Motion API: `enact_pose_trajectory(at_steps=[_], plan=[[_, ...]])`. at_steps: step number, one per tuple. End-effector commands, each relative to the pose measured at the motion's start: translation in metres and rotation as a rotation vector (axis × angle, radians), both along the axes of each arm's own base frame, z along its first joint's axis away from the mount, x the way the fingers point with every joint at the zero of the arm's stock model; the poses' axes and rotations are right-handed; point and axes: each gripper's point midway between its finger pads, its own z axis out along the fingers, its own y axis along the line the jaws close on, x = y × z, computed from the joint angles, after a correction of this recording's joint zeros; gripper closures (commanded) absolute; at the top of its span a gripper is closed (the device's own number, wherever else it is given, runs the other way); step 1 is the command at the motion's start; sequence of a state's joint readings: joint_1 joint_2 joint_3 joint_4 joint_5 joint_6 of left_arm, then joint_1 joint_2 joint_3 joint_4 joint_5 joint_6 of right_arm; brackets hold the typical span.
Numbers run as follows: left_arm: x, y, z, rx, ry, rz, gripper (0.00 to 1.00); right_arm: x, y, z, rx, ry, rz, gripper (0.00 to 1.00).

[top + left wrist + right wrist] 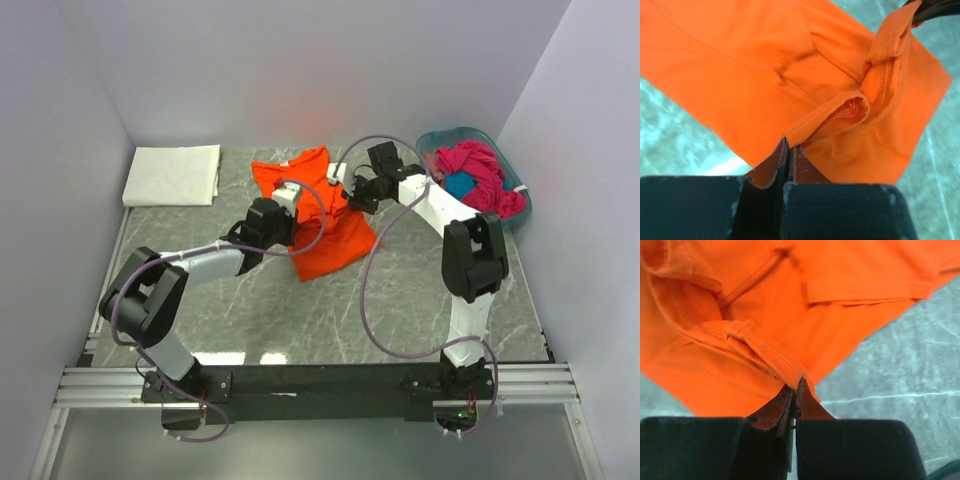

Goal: Fold and stack the t-shirts
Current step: Fold the tshirt

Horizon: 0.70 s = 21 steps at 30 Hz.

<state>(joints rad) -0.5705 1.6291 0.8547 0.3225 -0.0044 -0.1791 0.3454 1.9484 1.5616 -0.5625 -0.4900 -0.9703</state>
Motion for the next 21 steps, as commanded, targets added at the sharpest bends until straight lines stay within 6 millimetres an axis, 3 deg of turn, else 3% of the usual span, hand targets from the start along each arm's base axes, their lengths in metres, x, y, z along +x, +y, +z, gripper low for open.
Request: enact_pose_trajectory(at_steps=[1,9,21], plan=[[0.019,0.001,0.011,0.007,-0.015,-0.026,1.0,0.033,0.014,0.016,0.046,-0.056,-0.077,1.0],[0.052,0.021,0.004,0.038,0.022,0.02,1.0,0.078,0.023,0.012,0.051,-0.095,-0.185,1.0],[0.067,0.029,-0.003,0.064,0.048,0.037,1.0,0.092,0.027,0.006,0.072,-0.099,-0.226,1.0]])
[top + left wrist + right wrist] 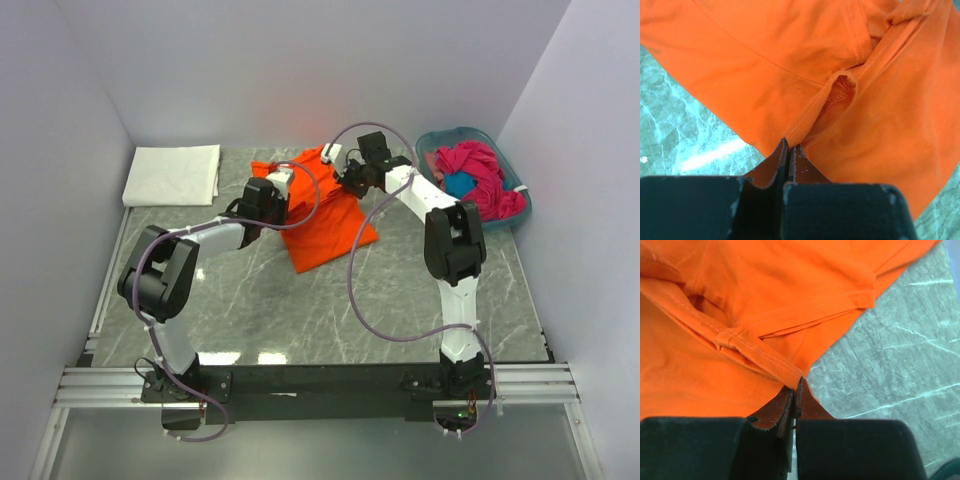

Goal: Fold and stack the t-shirts
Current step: Fold the tshirt

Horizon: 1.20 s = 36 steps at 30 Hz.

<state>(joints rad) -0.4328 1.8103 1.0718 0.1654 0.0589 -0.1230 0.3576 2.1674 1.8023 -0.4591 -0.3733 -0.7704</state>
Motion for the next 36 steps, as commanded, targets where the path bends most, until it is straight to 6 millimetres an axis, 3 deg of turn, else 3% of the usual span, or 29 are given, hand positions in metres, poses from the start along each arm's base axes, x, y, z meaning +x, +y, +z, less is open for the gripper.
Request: enact_pose_trajectory(at_steps=[1,11,25,26,28,29,30,32,33,34,36], plan=[[0.011,-0.004,0.019,-0.007,-0.045,-0.016,1.0,0.02,0.01,0.017,0.032,-0.068,-0.022,1.0],[0.006,0.004,0.03,-0.021,-0.074,0.016,1.0,0.025,0.016,0.014,0.024,-0.068,-0.025,1.0],[0.014,0.012,0.022,0.009,-0.051,0.052,1.0,0.031,0.019,0.01,0.017,-0.065,-0.027,1.0],[0.016,0.013,0.022,0.012,-0.051,0.059,0.99,0.034,0.016,0.006,0.012,-0.064,-0.048,0.92],[0.021,0.021,0.026,0.025,-0.061,0.117,0.81,0.042,0.015,0.008,0.007,-0.084,-0.092,0.72],[0.025,0.027,0.034,0.031,-0.084,0.156,0.69,0.054,0.015,0.015,0.037,-0.12,-0.173,0.5],[0.03,0.032,0.042,0.029,-0.111,0.192,0.51,0.061,0.007,0.018,0.02,-0.154,-0.247,0.44],[0.036,0.047,0.07,0.039,-0.179,0.272,0.27,0.072,0.007,0.038,0.079,-0.209,-0.307,0.38],[0.038,0.049,0.08,0.045,-0.203,0.285,0.21,0.077,-0.003,0.042,0.074,-0.233,-0.372,0.33],[0.038,0.054,0.098,0.044,-0.242,0.306,0.19,0.077,-0.004,0.054,0.093,-0.245,-0.385,0.3],[0.034,0.058,0.115,0.055,-0.278,0.302,0.17,0.073,-0.007,0.062,0.11,-0.242,-0.383,0.29]])
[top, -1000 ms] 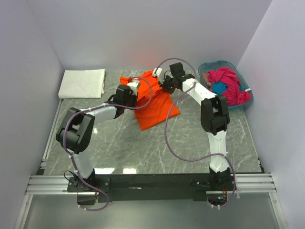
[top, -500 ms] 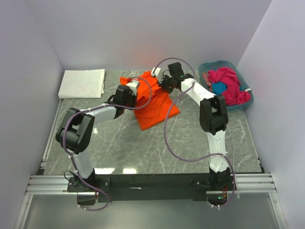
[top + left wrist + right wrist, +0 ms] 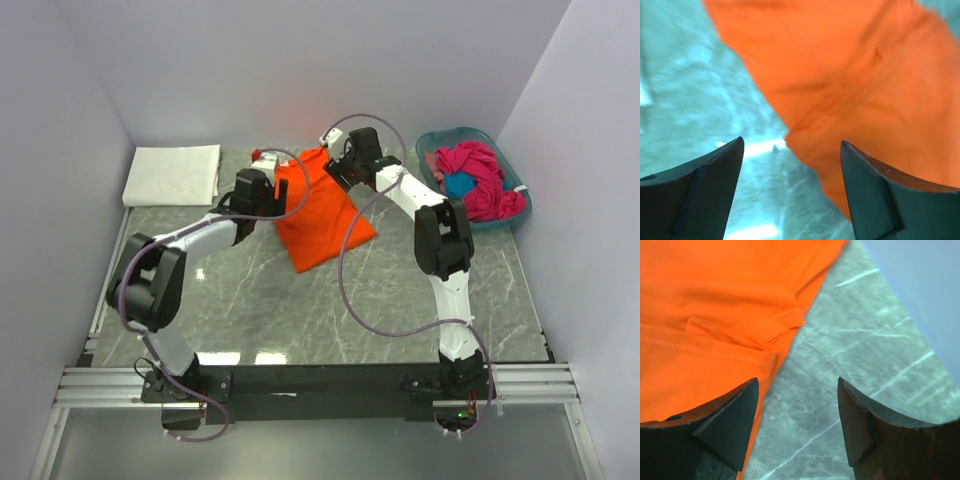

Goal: Fold and stack the t-shirts
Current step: Fold the tshirt

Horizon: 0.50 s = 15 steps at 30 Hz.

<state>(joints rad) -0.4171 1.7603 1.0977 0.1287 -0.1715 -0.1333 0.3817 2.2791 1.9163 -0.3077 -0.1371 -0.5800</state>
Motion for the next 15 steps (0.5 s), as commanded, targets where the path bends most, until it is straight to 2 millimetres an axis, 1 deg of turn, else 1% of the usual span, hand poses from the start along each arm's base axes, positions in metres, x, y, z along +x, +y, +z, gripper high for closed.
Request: enact_pose_trajectory(at_steps=[1,2,3,4,5,6,7,8,9,10,11,12,13,14,15], plan=[[0.011,0.017,0.095,-0.011,-0.22,0.069,0.17,0.014,-0.011,0.061,0.092,-0.128,-0.103,0.29],[0.002,0.016,0.106,-0.02,-0.239,0.04,0.17,0.008,-0.013,0.075,0.105,-0.13,-0.087,0.28],[-0.004,0.016,0.111,-0.007,-0.252,0.006,0.17,0.0,-0.016,0.075,0.1,-0.101,-0.057,0.27],[-0.011,0.012,0.114,-0.009,-0.258,-0.036,0.17,-0.032,-0.005,0.062,0.124,0.035,0.075,0.27],[-0.029,0.0,0.12,-0.038,-0.262,-0.141,0.18,-0.047,-0.011,0.071,0.098,0.046,0.202,0.27],[-0.038,-0.003,0.12,-0.008,-0.272,-0.214,0.17,-0.067,-0.012,0.068,0.093,0.088,0.31,0.28],[-0.05,-0.014,0.121,-0.017,-0.279,-0.299,0.18,-0.104,-0.008,0.059,0.074,0.142,0.527,0.29],[-0.072,-0.025,0.119,-0.036,-0.28,-0.408,0.17,-0.126,-0.022,0.053,0.052,0.165,0.603,0.29],[-0.083,-0.031,0.115,-0.004,-0.292,-0.494,0.17,-0.144,-0.028,0.047,0.031,0.171,0.695,0.28],[-0.096,-0.04,0.11,0.015,-0.297,-0.565,0.17,-0.162,-0.039,0.053,-0.033,0.102,0.834,0.28],[-0.111,-0.042,0.099,0.044,-0.289,-0.62,0.18,-0.183,-0.044,0.038,0.002,0.115,0.891,0.28],[-0.12,-0.047,0.09,0.112,-0.309,-0.699,0.18,-0.184,-0.06,0.038,0.003,0.076,0.895,0.27],[-0.135,-0.055,0.069,0.145,-0.287,-0.762,0.18,-0.181,-0.065,0.047,-0.021,-0.013,0.926,0.24],[-0.142,-0.059,0.059,0.198,-0.291,-0.821,0.19,-0.185,-0.07,0.041,-0.016,-0.011,0.918,0.23],[-0.15,-0.065,0.048,0.211,-0.277,-0.873,0.19,-0.182,-0.077,0.041,-0.031,-0.016,0.9,0.23]])
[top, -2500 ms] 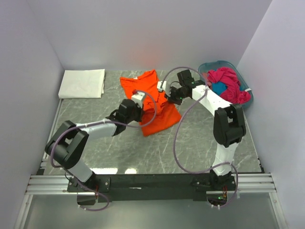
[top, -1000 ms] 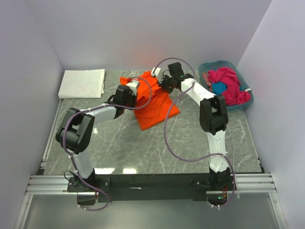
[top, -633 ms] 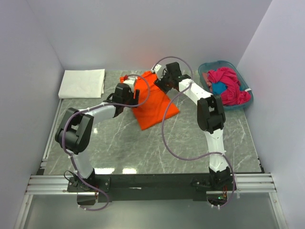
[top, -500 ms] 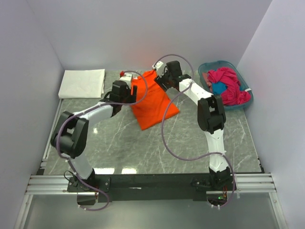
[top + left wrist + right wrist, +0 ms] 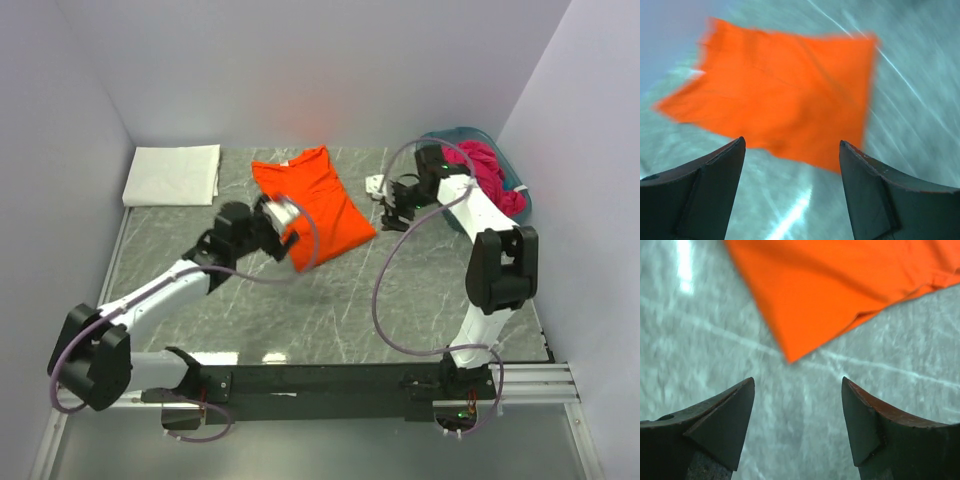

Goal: Fold and stack the t-shirts
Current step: Fold the tshirt

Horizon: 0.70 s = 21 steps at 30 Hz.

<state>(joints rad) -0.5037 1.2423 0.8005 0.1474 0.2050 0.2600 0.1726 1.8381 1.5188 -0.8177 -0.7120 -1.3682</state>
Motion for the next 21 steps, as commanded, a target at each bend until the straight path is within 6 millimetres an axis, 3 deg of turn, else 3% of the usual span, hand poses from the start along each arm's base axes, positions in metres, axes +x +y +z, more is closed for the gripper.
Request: enact_pose_trajectory(at_steps=[1,5,9,18,21], plan=[[-0.047,-0.034,-0.059,0.2,0.004,-0.304,0.2,-0.017,-0.005,0.005,0.048,-0.113,0.189,0.23],[-0.049,-0.053,-0.103,0.313,0.091,-0.321,0.24,-0.021,-0.006,-0.008,0.045,-0.07,0.174,0.23],[-0.04,-0.062,-0.115,0.298,0.114,-0.286,0.23,-0.021,-0.002,-0.014,0.066,-0.054,0.146,0.23],[-0.026,-0.052,-0.164,0.455,0.243,-0.191,0.32,-0.02,0.008,-0.022,0.048,-0.091,0.147,0.23],[-0.022,-0.044,-0.173,0.496,0.26,-0.143,0.48,-0.023,0.013,-0.026,0.036,-0.138,0.178,0.23]])
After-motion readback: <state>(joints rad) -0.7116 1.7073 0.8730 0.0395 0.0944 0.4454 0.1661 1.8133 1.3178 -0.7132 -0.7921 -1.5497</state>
